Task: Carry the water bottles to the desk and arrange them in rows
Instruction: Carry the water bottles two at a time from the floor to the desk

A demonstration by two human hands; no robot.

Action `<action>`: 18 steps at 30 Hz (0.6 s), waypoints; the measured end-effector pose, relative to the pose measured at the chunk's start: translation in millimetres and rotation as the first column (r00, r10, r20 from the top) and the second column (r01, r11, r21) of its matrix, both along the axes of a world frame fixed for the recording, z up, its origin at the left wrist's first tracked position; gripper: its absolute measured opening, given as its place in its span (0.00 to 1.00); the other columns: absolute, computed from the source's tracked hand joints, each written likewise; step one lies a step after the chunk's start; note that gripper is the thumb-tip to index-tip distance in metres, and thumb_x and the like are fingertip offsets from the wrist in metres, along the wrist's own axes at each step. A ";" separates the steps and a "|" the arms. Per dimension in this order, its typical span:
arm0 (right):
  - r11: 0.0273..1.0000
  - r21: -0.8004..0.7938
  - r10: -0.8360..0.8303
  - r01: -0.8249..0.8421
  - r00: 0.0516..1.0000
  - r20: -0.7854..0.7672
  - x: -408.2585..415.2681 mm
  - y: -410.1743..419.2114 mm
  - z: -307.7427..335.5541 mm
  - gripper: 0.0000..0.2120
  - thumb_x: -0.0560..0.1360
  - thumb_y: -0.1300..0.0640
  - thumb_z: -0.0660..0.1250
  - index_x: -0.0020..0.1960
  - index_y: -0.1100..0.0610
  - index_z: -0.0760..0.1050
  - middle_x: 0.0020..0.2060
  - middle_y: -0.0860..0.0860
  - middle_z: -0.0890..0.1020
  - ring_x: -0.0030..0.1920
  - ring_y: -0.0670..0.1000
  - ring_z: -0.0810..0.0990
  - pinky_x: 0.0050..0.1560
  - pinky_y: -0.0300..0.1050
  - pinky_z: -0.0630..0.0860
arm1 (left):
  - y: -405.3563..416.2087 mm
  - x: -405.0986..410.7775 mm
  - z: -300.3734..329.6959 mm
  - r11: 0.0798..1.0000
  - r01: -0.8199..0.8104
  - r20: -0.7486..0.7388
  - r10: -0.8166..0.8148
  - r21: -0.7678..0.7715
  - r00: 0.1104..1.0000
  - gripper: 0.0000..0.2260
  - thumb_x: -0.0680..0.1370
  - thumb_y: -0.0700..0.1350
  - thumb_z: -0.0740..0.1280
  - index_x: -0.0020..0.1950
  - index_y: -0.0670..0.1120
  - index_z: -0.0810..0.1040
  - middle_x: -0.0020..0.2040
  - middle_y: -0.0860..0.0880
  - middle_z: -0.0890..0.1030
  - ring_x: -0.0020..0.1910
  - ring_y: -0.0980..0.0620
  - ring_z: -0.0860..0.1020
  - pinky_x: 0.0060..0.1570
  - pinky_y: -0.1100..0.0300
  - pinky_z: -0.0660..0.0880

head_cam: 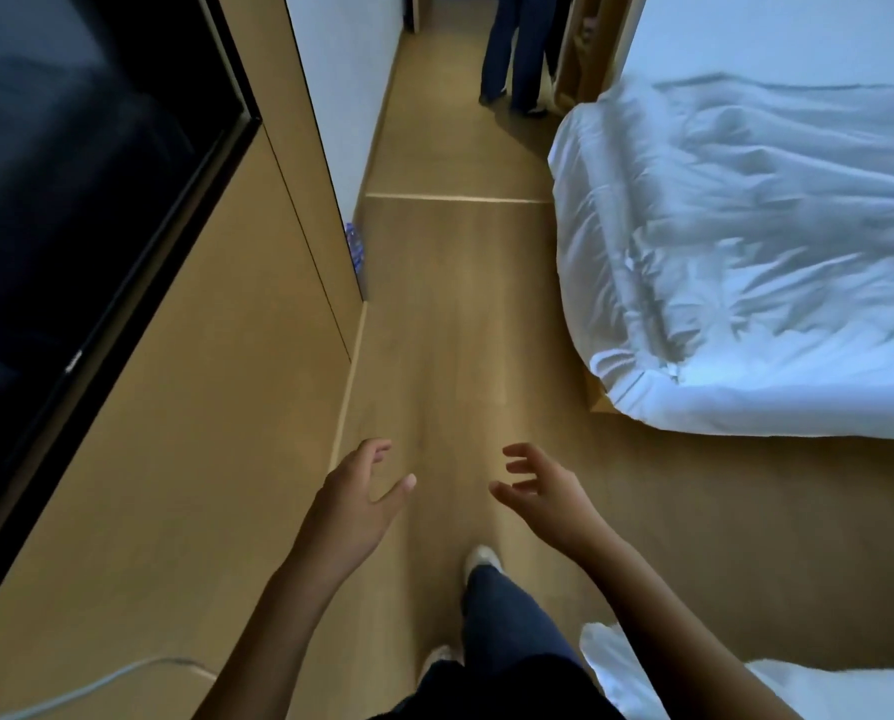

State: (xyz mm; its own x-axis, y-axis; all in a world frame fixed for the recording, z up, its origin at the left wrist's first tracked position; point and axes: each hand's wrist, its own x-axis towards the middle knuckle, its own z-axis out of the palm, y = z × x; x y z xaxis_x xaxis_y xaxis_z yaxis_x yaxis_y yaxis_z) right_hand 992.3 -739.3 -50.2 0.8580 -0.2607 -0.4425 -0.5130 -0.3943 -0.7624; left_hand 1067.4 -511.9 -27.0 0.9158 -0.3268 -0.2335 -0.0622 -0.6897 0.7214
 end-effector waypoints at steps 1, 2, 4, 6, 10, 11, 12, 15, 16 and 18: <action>1.000 0.005 -0.006 0.006 1.000 -0.007 21.6 -9.4 -3.0 0.23 0.76 0.48 0.70 0.69 0.48 0.69 0.59 0.46 0.75 0.57 0.48 0.79 0.52 0.39 0.76 | -8.2 22.1 -2.6 1.000 -0.005 -0.009 0.005 -0.003 1.000 0.21 0.77 0.55 0.69 0.68 0.53 0.70 0.66 0.53 0.75 0.64 0.54 0.74 0.57 0.59 0.71; 1.000 0.010 -0.009 0.009 1.000 -0.010 44.1 -19.5 -6.5 0.23 0.76 0.49 0.71 0.68 0.48 0.69 0.59 0.46 0.76 0.56 0.48 0.79 0.51 0.38 0.75 | -17.4 44.8 -5.4 1.000 -0.007 -0.013 0.007 -0.006 1.000 0.21 0.77 0.55 0.68 0.68 0.53 0.70 0.66 0.53 0.75 0.64 0.54 0.74 0.57 0.60 0.70; 1.000 0.012 -0.009 0.009 1.000 -0.007 93.2 -43.2 -13.3 0.23 0.76 0.49 0.71 0.68 0.48 0.69 0.60 0.48 0.76 0.55 0.48 0.80 0.48 0.35 0.74 | -39.1 93.5 -10.6 1.000 -0.012 -0.012 0.012 -0.010 1.000 0.21 0.77 0.55 0.68 0.68 0.53 0.70 0.67 0.53 0.74 0.64 0.55 0.73 0.57 0.60 0.70; 1.000 0.008 -0.014 0.014 1.000 0.000 145.7 -70.2 -16.1 0.23 0.76 0.49 0.71 0.68 0.49 0.69 0.60 0.48 0.77 0.54 0.47 0.80 0.45 0.33 0.74 | -64.6 144.8 -12.5 1.000 -0.018 -0.018 0.018 -0.017 1.000 0.21 0.77 0.56 0.68 0.68 0.54 0.69 0.67 0.54 0.74 0.64 0.55 0.73 0.57 0.61 0.69; 1.000 -0.026 -0.017 0.018 1.000 0.026 254.5 -129.1 -9.2 0.23 0.76 0.49 0.70 0.69 0.50 0.69 0.62 0.50 0.77 0.55 0.48 0.80 0.48 0.35 0.75 | -116.8 246.7 -5.2 0.999 -0.033 -0.024 0.033 -0.007 0.999 0.21 0.77 0.55 0.67 0.69 0.54 0.69 0.68 0.53 0.73 0.65 0.55 0.72 0.57 0.60 0.69; 0.999 -0.033 -0.012 0.013 0.999 0.031 280.8 -142.0 -5.0 0.23 0.76 0.48 0.70 0.69 0.51 0.69 0.62 0.51 0.77 0.55 0.48 0.80 0.49 0.36 0.75 | -127.9 269.7 -1.4 0.999 -0.047 -0.022 0.047 -0.012 0.999 0.21 0.78 0.55 0.67 0.69 0.53 0.69 0.68 0.53 0.73 0.65 0.54 0.72 0.58 0.60 0.69; 0.999 -0.039 -0.003 0.004 0.999 0.036 306.3 -153.6 -0.6 0.23 0.77 0.48 0.70 0.69 0.51 0.69 0.62 0.51 0.77 0.55 0.48 0.80 0.49 0.37 0.75 | -138.0 291.8 2.0 0.998 -0.061 -0.019 0.060 -0.017 0.998 0.21 0.78 0.55 0.67 0.69 0.53 0.69 0.68 0.53 0.73 0.65 0.54 0.72 0.58 0.61 0.69; 0.999 -0.042 0.033 -0.031 0.999 0.036 377.7 -180.0 8.1 0.24 0.77 0.48 0.70 0.70 0.51 0.68 0.63 0.52 0.77 0.56 0.49 0.80 0.49 0.38 0.75 | -162.3 353.9 7.5 0.996 -0.089 -0.023 0.088 -0.013 0.996 0.22 0.78 0.54 0.67 0.70 0.52 0.68 0.68 0.53 0.73 0.65 0.54 0.72 0.58 0.61 0.69; 0.999 -0.034 0.043 -0.042 0.999 0.032 399.9 -186.1 9.4 0.24 0.77 0.49 0.70 0.70 0.52 0.68 0.63 0.52 0.77 0.56 0.49 0.80 0.49 0.37 0.75 | -169.5 373.2 8.2 0.996 -0.093 -0.028 0.092 -0.011 0.995 0.22 0.78 0.55 0.67 0.70 0.52 0.68 0.68 0.53 0.73 0.65 0.54 0.71 0.58 0.61 0.69; 0.998 -0.022 0.062 -0.062 0.998 0.022 445.5 -197.3 9.5 0.24 0.77 0.49 0.70 0.70 0.51 0.68 0.63 0.51 0.76 0.57 0.49 0.79 0.48 0.36 0.75 | -184.2 414.6 7.4 0.995 -0.103 -0.029 0.103 -0.012 0.994 0.21 0.78 0.55 0.67 0.70 0.53 0.68 0.67 0.53 0.73 0.64 0.54 0.71 0.57 0.60 0.69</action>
State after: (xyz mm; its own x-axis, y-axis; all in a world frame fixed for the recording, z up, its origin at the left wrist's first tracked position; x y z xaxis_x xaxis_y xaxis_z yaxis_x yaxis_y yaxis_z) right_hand 1437.9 -936.6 -40.7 0.8826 -0.2161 -0.4174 -0.4697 -0.4412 -0.7647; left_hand 1482.0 -696.1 -19.5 0.9377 -0.2344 -0.2564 0.0295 -0.6816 0.7311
